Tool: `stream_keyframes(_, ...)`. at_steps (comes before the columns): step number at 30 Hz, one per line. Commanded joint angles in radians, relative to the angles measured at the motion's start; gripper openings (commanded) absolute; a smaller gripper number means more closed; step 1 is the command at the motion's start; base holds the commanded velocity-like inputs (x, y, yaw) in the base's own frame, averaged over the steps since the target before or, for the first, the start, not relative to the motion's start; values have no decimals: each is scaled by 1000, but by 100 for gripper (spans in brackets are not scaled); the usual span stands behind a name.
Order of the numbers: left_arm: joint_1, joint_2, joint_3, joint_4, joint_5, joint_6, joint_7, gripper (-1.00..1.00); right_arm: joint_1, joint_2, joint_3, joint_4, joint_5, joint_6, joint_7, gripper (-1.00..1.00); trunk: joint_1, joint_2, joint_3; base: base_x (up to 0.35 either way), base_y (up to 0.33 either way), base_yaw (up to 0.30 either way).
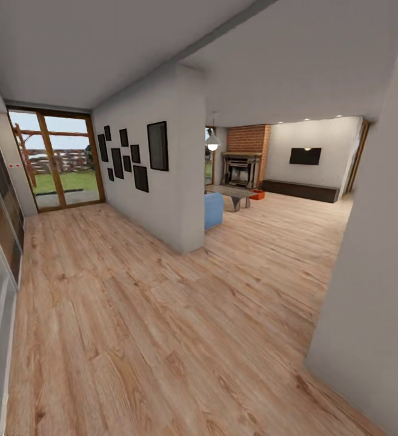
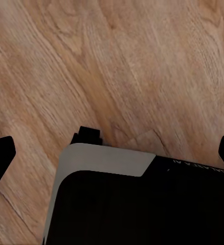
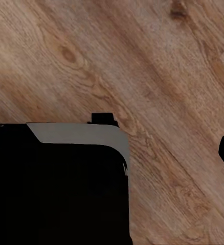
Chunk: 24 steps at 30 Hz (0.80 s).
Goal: Move the two storage containers from the living room to the garage. In the garage, place one container on the floor and stack the other container on top of it (either order is fine).
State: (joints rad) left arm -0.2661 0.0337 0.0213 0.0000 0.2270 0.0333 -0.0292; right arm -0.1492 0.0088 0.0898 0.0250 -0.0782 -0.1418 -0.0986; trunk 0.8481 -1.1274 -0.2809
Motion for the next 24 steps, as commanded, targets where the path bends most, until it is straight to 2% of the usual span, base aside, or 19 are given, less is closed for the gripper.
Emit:
stream_keyframes(1, -1, 0, 2, 0, 7, 3, -3, 100, -1, 0, 8, 3, -8, -5, -3, 100, 1, -1, -1, 324, 0, 300)
stream_keyframes(11, -1, 0, 2, 0, 7, 3, -3, 100, -1, 0, 10, 3, -8, -5, 4, 100, 1, -1, -1, 324, 0, 284)
stream_keyframes(24, -1, 0, 2, 0, 7, 3, -3, 100, -1, -9, 20, 3, 4, -4, 7, 100, 1, -1, -1, 324, 0, 28)
